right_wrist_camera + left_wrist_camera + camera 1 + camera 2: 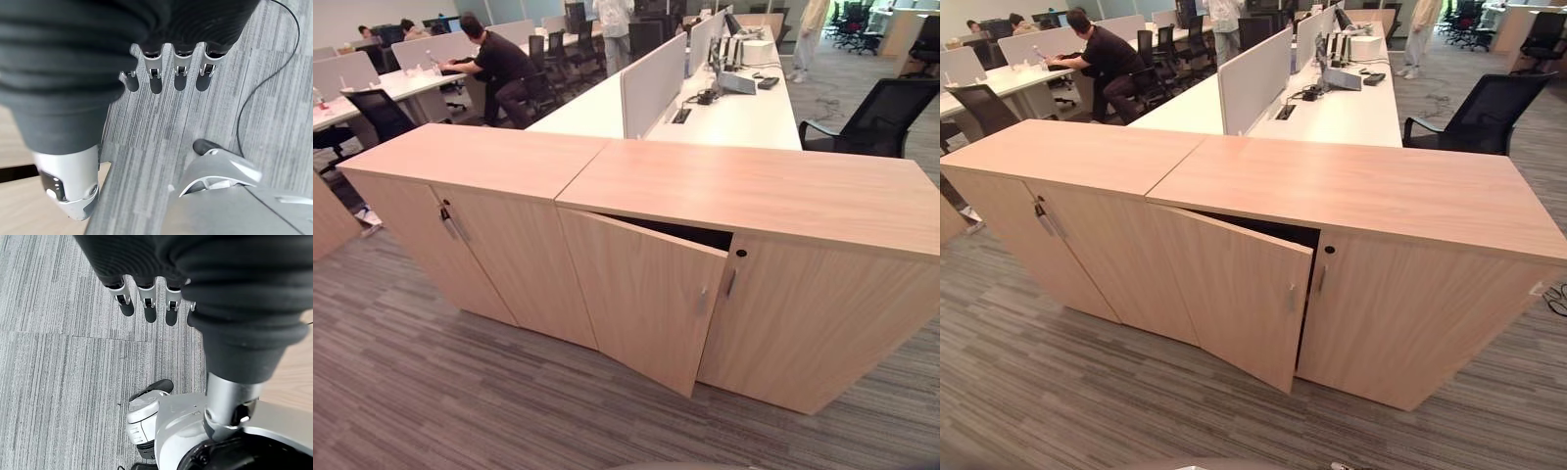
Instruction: Put the empty folder in the office cabinet
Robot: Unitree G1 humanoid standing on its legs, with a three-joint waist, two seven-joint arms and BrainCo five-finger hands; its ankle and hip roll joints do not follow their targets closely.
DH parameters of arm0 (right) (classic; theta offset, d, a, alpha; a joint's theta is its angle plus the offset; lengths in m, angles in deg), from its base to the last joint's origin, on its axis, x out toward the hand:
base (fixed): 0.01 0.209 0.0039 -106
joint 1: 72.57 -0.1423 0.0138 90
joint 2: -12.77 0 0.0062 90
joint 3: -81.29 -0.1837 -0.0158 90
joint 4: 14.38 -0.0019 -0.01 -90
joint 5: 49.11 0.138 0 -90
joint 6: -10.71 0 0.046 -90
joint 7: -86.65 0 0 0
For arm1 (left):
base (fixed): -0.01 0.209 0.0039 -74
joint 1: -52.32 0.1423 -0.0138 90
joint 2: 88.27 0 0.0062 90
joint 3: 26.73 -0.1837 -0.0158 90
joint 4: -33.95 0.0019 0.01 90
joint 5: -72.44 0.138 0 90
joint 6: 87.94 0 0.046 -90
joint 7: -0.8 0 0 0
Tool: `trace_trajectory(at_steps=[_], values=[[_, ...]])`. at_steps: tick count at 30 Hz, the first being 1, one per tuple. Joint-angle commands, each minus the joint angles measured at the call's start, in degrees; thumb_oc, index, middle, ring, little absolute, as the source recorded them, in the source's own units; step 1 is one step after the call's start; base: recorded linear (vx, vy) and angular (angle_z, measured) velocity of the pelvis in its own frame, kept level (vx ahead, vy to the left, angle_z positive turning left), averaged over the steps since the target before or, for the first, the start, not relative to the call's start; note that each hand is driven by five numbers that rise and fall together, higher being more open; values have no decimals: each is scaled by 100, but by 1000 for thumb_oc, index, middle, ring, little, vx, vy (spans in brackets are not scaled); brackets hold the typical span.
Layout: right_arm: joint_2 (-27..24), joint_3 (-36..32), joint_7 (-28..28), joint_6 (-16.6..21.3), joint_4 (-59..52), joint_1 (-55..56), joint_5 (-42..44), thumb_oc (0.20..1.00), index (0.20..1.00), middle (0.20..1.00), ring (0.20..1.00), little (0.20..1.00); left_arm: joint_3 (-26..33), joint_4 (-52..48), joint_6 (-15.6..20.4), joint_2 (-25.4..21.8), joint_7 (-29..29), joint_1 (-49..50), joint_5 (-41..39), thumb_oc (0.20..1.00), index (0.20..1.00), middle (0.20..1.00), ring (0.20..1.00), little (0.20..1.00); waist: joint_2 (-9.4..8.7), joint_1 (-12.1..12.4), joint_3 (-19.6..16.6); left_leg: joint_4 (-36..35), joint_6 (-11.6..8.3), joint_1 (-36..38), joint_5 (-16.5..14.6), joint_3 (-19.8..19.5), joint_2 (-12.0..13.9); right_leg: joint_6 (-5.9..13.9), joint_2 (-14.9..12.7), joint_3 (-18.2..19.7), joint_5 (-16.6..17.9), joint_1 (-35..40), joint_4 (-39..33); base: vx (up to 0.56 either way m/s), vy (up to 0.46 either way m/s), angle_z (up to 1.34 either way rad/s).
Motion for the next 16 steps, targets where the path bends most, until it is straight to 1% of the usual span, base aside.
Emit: trace_trajectory(at_steps=[1,6,7,8,12,16], values=[[-15,-41,-49,55,400,-417,-112,1000,1000,1000,1000,1000,35,23,139,456,-80,-42,136,1000,1000,1000,1000,1000,-213,-6,5,278,-204,-328,-340,-399,-182,93,236,-415,972,536,-1488,0,5,-13],[-8,-63,-55,52,365,-394,-130,1000,1000,1000,1000,1000,91,175,96,475,-66,-55,167,1000,1000,1000,1000,1000,-207,-105,-16,330,-198,-312,-388,-290,-142,91,238,-293,994,492,-1505,-8,6,-12],[159,131,60,159,110,-147,-95,1000,1000,1000,1000,1000,188,261,113,495,-71,-95,80,1000,1000,1000,1000,1000,-226,-194,-16,344,-186,-321,-385,-231,-115,86,244,-204,1025,442,-1502,-52,-30,-14],[193,144,103,196,48,7,-120,1000,1000,1000,1000,1000,239,355,102,513,-79,-164,30,1000,1000,1000,1000,1000,-244,-281,0,371,-177,-331,-397,-164,-81,87,251,-126,1054,381,-1502,-56,-37,-18],[184,130,143,207,88,112,-171,1000,1000,1000,1000,1000,316,372,139,488,-66,-217,-52,1000,1000,1000,1000,1000,-294,-367,-6,435,-178,-387,-428,-59,-24,104,246,-73,1100,301,-1530,-27,-24,-66],[193,169,187,234,57,129,-164,1000,1000,1000,1000,1000,323,316,165,467,-101,-235,-112,1000,1000,1000,1000,1000,-330,-413,-1,468,-177,-391,-458,34,14,117,235,-73,1146,273,-1548,-15,-18,-10]])
